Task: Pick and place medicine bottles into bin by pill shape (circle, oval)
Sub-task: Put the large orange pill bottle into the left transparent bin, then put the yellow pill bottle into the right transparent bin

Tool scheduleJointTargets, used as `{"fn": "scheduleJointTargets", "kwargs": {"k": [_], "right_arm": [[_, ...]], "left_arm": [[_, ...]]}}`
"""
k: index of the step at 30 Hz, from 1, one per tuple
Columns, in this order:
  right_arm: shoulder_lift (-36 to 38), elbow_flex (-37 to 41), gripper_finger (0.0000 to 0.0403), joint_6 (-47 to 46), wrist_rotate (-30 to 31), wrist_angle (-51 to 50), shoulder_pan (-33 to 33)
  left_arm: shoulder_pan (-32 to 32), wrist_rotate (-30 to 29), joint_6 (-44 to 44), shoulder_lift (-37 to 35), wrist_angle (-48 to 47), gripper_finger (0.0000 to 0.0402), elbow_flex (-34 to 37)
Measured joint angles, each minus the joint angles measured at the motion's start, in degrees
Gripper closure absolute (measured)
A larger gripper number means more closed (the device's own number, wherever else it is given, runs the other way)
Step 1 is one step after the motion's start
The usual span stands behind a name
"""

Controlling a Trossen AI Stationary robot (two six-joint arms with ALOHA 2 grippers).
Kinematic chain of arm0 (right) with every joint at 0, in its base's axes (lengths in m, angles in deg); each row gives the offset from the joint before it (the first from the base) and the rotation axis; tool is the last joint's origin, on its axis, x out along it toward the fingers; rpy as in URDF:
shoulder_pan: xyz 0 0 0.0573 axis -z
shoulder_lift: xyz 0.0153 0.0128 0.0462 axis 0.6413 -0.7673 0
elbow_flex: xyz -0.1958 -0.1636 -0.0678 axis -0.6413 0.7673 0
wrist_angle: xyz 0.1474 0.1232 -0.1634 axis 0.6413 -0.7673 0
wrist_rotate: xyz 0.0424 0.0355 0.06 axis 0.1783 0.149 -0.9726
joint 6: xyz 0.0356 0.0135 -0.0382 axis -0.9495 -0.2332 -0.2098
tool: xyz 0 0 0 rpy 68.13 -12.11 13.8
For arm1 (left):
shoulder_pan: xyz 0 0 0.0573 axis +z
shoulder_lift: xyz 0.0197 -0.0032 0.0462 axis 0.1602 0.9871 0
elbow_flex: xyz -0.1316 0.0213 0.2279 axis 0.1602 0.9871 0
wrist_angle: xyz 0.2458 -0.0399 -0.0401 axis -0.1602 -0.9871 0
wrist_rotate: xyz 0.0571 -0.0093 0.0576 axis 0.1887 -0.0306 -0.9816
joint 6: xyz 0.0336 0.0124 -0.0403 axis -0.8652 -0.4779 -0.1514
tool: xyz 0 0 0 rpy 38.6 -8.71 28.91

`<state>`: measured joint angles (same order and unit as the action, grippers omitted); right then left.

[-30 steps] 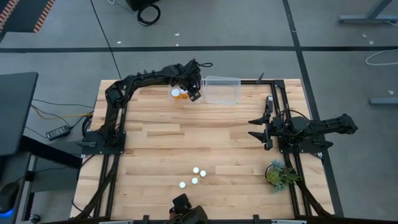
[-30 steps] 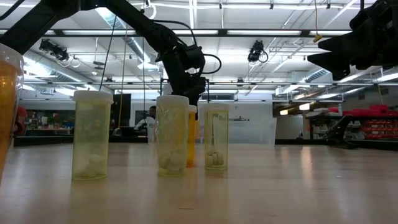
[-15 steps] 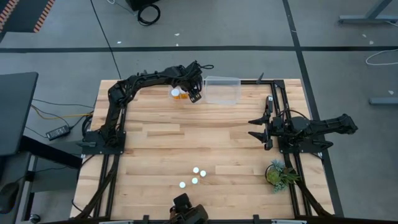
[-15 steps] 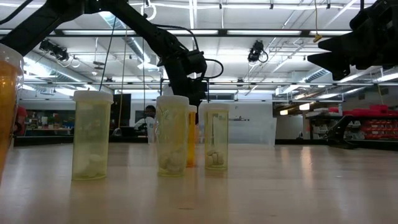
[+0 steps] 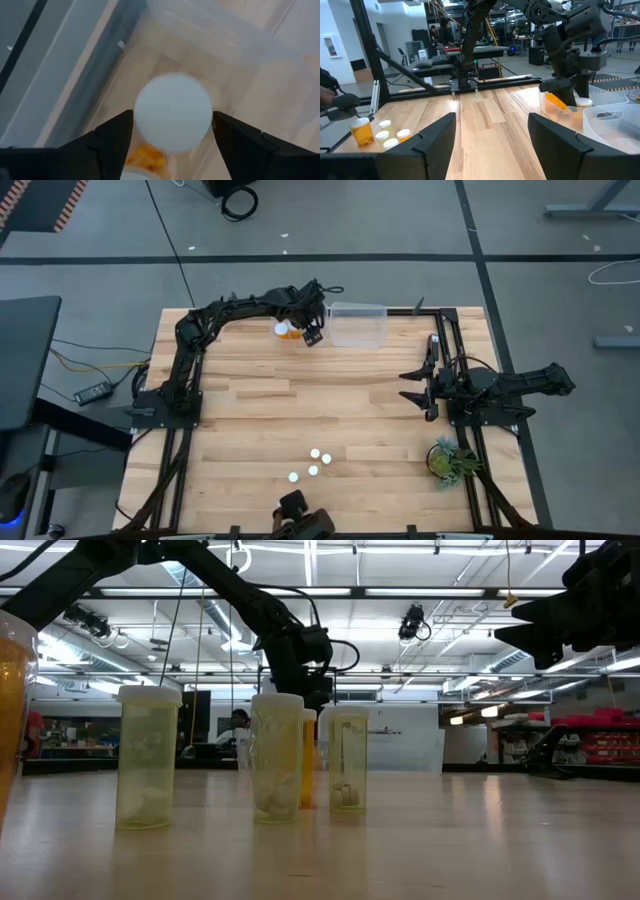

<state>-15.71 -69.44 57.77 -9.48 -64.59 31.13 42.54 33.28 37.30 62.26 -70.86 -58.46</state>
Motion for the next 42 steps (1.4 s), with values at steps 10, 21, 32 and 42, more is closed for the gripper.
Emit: {"fn": "scheduleJointTargets", "kwargs": {"k": [10, 21, 32, 42], "right_arm": [[0.00, 0.00, 0.0148, 0.00, 0.00, -0.02, -0.01], [0.00, 0.00, 0.0148, 0.00, 0.00, -0.02, 0.00], [0.00, 0.00, 0.0148, 0.00, 0.00, -0.02, 0.00], [0.00, -0.01, 0.0148, 0.00, 0.00, -0.03, 0.00]], "left_arm": [[-0.57, -0.58, -1.31, -0.42, -5.02, 0.0119, -6.26], [-4.32, -0.22, -1.88, -0.59, -22.15, 0.0120, -17.32], [-14.75, 4.60, -0.95, -0.59, -39.17, 0.0120, -17.84], [-29.00, 4.74, 3.15, -0.61, -43.43, 0.0121, -17.84]]}}
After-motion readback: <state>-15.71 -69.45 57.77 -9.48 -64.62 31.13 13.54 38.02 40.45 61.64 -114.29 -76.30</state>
